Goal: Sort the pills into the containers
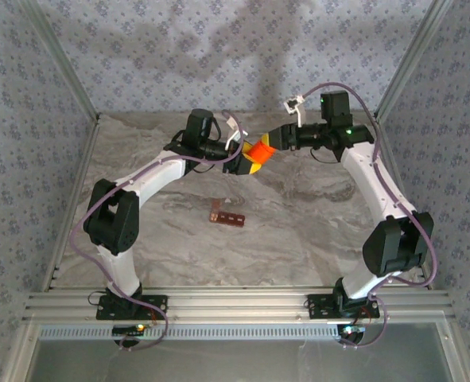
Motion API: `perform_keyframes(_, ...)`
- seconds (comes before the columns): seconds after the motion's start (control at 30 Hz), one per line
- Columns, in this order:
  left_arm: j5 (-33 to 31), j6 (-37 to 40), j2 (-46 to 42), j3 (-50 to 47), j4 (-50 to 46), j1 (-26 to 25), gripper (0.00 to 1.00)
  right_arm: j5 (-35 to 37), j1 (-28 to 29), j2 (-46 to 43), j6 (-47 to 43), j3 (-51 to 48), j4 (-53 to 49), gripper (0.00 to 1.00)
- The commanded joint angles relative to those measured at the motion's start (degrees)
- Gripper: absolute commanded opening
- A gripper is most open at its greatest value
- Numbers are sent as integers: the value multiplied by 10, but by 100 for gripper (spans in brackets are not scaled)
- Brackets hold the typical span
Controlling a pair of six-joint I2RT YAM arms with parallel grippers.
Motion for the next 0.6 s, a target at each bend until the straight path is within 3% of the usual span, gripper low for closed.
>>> perform_keyframes(0.0, -8, -6, -16, 13, 38, -5, 0, 41, 18, -7, 36, -38, 10, 38)
perform_keyframes(0.37, -75, 39, -46, -17, 46, -23, 0, 63, 27, 20, 184, -92, 96, 38)
perform_keyframes(0.57, -83, 39, -43, -23, 51, -24, 0, 73, 33, 17, 204, -90, 98, 39)
